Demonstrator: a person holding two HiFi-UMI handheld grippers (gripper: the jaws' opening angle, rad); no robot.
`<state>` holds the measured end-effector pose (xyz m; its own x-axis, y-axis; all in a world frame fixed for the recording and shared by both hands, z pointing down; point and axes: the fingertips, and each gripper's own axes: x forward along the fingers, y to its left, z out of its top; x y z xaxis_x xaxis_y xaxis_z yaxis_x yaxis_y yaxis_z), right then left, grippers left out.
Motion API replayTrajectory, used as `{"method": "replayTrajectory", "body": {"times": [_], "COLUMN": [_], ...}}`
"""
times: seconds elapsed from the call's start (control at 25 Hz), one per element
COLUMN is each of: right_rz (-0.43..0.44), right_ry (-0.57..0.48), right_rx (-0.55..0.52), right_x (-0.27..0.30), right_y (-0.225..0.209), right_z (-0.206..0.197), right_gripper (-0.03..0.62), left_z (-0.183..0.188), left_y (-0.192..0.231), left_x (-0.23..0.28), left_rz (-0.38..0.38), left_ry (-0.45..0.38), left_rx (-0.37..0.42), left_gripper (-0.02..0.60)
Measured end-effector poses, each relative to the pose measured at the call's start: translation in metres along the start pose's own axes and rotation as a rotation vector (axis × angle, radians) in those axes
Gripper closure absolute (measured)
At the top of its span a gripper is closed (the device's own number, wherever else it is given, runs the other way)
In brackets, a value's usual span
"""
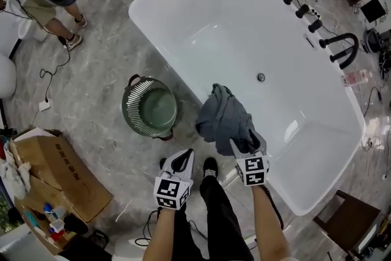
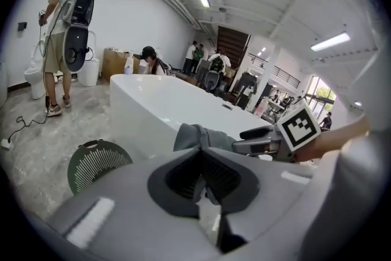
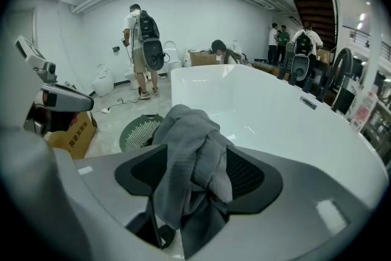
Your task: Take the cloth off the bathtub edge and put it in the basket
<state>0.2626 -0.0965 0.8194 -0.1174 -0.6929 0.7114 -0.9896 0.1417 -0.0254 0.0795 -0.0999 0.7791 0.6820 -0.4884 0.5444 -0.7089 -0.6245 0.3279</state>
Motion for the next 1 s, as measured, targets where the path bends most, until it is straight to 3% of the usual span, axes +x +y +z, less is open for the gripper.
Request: {"method": "replayTrajectory", "body": {"times": [0.32,0.48,0.68,0.8,1.0], "right_rz": [-0.004,-0.025,-0.072,-0.093,-0.135], "right_ry": [0.069,0.143,0.200,0.210,0.214], "right_rx": [0.006,0.018,-0.004,-0.010,0.013], "right_x": [0.034,0.053,0.063,0.060,0.047], "right_y": [0.006,0.008,0.006,0.005,0.007], "right_z": [-0.011,-0.030,-0.039,-0.040,-0.045], "right_gripper": [0.197,0.097,0.108,0.214,0.330], "left_z": [-0.017,-0.020,-0.017,-0.015,-0.012], "left_y": [0.024,0.041,0.051,0.059,0.065], "left_x": [0.011,0.010,0.007,0.005,-0.001], "left_rz": [-0.070,-0.089,-0.125,-0.132,-0.146], "left_ry": [0.049,0.067,0.084,0.089,0.080], "left_rx": [0.009,0.007,0.040,0.051,0.032], "left_gripper": [0.528,0.528,0.528,0.528,0.528]}}
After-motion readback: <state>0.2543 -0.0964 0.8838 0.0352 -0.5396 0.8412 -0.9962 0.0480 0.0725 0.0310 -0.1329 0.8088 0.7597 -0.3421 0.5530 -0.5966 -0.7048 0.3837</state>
